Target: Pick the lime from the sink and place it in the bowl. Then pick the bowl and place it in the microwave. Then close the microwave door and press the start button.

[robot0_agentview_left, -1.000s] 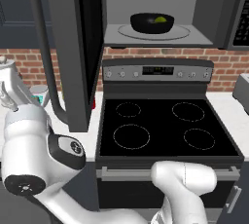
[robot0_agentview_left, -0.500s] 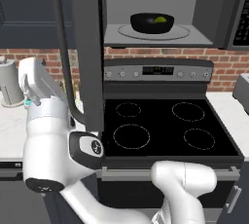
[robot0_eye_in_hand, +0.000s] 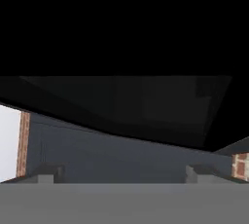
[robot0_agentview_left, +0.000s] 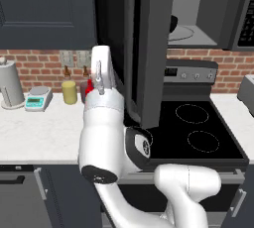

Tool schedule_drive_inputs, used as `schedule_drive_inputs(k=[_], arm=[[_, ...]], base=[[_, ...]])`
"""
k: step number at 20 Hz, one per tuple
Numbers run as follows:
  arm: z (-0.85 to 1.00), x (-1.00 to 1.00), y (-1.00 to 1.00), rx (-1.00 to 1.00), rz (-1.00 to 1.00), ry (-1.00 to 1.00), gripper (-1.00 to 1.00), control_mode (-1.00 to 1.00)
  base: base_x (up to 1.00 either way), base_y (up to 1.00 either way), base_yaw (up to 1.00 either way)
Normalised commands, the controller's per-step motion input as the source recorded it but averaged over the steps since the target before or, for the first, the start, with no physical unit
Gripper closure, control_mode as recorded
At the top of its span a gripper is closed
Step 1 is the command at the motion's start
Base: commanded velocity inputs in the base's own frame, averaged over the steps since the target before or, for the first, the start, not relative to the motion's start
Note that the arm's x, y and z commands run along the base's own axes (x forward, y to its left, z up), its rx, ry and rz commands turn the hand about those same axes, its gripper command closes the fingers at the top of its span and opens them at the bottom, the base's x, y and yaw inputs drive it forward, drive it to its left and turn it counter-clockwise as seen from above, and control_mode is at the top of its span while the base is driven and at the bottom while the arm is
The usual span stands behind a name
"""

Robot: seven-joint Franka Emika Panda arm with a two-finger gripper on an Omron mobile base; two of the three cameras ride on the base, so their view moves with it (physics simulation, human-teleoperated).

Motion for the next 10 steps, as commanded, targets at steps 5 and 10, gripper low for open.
schedule_drive_inputs(k=[5,10], arm=[[0.17,0.07,-1.00,0.36,0.00,0.00,-1.00,-1.00],[0.24,0.01,-1.00,0.33,-0.01,0.00,-1.00,-1.00]], base=[[0.00,0.00,0.00],[0.00,0.00,0.00]])
